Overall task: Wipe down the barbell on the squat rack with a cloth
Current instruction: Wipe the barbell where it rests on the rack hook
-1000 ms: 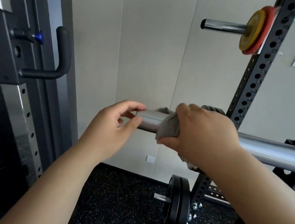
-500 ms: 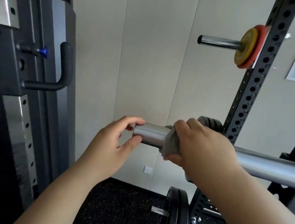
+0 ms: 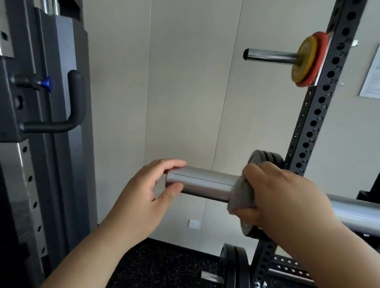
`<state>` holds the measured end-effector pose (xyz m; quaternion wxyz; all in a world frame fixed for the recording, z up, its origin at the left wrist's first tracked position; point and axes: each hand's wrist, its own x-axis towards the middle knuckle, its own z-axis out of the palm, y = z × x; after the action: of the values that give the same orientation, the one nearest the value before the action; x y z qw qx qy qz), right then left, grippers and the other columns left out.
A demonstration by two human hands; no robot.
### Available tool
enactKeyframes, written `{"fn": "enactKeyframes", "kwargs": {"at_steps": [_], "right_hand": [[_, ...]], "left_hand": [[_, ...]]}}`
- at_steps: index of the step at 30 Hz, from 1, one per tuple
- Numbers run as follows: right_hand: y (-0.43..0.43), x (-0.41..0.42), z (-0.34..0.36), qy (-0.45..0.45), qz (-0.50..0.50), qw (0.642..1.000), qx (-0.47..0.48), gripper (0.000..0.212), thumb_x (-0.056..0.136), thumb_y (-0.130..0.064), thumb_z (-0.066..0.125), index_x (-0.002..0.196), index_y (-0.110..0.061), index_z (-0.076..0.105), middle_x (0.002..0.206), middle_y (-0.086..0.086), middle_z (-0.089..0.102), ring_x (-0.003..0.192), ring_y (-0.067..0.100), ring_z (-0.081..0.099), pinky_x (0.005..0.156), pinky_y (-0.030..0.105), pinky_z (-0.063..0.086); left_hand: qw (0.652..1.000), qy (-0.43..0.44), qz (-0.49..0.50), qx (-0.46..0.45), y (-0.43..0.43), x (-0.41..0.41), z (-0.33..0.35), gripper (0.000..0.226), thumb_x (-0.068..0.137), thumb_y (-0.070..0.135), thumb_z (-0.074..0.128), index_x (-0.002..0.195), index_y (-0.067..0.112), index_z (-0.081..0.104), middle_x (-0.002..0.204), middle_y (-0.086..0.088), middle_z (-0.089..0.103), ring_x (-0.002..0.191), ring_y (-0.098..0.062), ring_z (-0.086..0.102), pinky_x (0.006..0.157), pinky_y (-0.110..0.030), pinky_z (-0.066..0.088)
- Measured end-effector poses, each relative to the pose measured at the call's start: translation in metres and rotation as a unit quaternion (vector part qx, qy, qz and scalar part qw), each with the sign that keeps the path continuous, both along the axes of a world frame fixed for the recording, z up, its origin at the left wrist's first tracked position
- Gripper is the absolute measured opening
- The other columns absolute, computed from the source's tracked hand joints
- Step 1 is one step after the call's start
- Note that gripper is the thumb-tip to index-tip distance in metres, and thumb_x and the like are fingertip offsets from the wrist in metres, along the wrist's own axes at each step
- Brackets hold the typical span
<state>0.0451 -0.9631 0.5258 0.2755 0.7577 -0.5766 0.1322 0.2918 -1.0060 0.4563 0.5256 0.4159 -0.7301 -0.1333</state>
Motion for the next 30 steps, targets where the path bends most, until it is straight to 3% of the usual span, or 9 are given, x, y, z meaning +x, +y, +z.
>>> {"fn": "enactKeyframes", "kwargs": {"at_steps": [3, 8, 12, 14, 18, 21, 24, 27, 30], "right_hand": [[-0.009, 0.025, 0.003, -0.012, -0.019, 1.000, -0.007, 0.043, 0.087, -0.061, 0.061, 0.102, -0.025, 0.042, 0.095, -0.004, 0.043, 0.092, 0.023, 0.061, 0.069, 0.033, 0.035], [-0.034, 0.050, -0.029, 0.038, 0.075, 0.988, -0.126, 0.015, 0.086, -0.030, 0.063, 0.089, -0.015, 0.062, 0.079, 0.003, 0.056, 0.059, 0.027, 0.056, 0.057, 0.034, 0.040], [-0.005, -0.006, -0.013, 0.039, 0.006, 0.998, -0.049, 0.047, 0.076, -0.064, 0.072, 0.098, -0.024, 0.059, 0.084, -0.005, 0.054, 0.065, 0.020, 0.063, 0.054, 0.031, 0.035], [0.000, -0.020, -0.006, 0.047, -0.053, 0.997, -0.042, 0.052, 0.076, -0.074, 0.052, 0.098, -0.027, 0.051, 0.086, -0.008, 0.051, 0.071, 0.018, 0.062, 0.059, 0.031, 0.029], [-0.024, 0.019, -0.022, -0.003, 0.028, 0.988, -0.151, 0.025, 0.081, -0.038, 0.050, 0.076, -0.015, 0.055, 0.069, 0.004, 0.051, 0.054, 0.029, 0.053, 0.057, 0.034, 0.036], [-0.038, 0.036, -0.038, 0.022, 0.087, 0.978, -0.186, 0.018, 0.094, -0.028, 0.053, 0.094, -0.014, 0.064, 0.084, 0.004, 0.058, 0.066, 0.029, 0.056, 0.065, 0.039, 0.047], [-0.023, 0.001, -0.024, 0.015, 0.053, 0.993, -0.104, 0.034, 0.079, -0.049, 0.072, 0.099, -0.022, 0.064, 0.086, -0.003, 0.058, 0.065, 0.024, 0.062, 0.055, 0.032, 0.043], [0.004, -0.034, -0.005, 0.000, -0.088, 0.996, 0.007, 0.060, 0.066, -0.085, 0.052, 0.099, -0.035, 0.049, 0.090, -0.013, 0.051, 0.074, 0.015, 0.060, 0.054, 0.029, 0.040], [0.003, -0.028, -0.009, 0.012, -0.096, 0.995, -0.030, 0.062, 0.068, -0.084, 0.054, 0.095, -0.028, 0.049, 0.087, -0.009, 0.049, 0.075, 0.019, 0.059, 0.061, 0.031, 0.037]], "left_hand": [[1.000, 0.002, -0.003, 0.013, -0.004, 0.000, 0.003, 0.032, 0.099, 0.029, 0.065, 0.125, 0.049, 0.061, 0.122, 0.035, 0.062, 0.113, 0.014, 0.053, 0.089, 0.002, 0.033], [1.000, 0.008, 0.000, 0.030, -0.012, -0.003, 0.004, 0.031, 0.096, 0.054, 0.051, 0.123, 0.047, 0.063, 0.110, 0.025, 0.069, 0.099, 0.001, 0.063, 0.080, -0.013, 0.044], [0.999, 0.044, 0.021, 0.010, -0.011, -0.005, -0.001, 0.031, 0.093, 0.060, 0.054, 0.120, 0.046, 0.060, 0.110, 0.025, 0.067, 0.102, -0.002, 0.063, 0.084, -0.019, 0.047], [0.999, 0.043, 0.018, -0.002, -0.008, -0.007, -0.007, 0.031, 0.093, 0.057, 0.056, 0.123, 0.046, 0.058, 0.120, 0.029, 0.063, 0.112, 0.001, 0.061, 0.088, -0.014, 0.044], [0.999, 0.045, 0.009, 0.004, -0.011, -0.006, -0.005, 0.031, 0.093, 0.056, 0.056, 0.121, 0.045, 0.059, 0.116, 0.027, 0.065, 0.104, 0.000, 0.062, 0.081, -0.012, 0.043], [0.999, 0.026, 0.021, 0.005, -0.013, -0.005, 0.001, 0.032, 0.093, 0.059, 0.051, 0.117, 0.041, 0.062, 0.103, 0.024, 0.066, 0.088, 0.000, 0.061, 0.073, -0.014, 0.043], [0.999, 0.028, 0.023, 0.014, -0.014, -0.006, 0.003, 0.029, 0.096, 0.058, 0.051, 0.114, 0.039, 0.063, 0.095, 0.019, 0.066, 0.088, -0.004, 0.060, 0.073, -0.012, 0.042], [0.999, 0.031, 0.034, 0.013, -0.013, -0.009, 0.002, 0.031, 0.098, 0.063, 0.051, 0.112, 0.039, 0.064, 0.091, 0.015, 0.065, 0.087, -0.007, 0.059, 0.072, -0.013, 0.041], [0.999, 0.034, 0.041, 0.012, -0.010, -0.013, 0.000, 0.028, 0.099, 0.056, 0.050, 0.116, 0.039, 0.066, 0.096, 0.022, 0.065, 0.089, 0.000, 0.059, 0.077, -0.012, 0.042]]}}
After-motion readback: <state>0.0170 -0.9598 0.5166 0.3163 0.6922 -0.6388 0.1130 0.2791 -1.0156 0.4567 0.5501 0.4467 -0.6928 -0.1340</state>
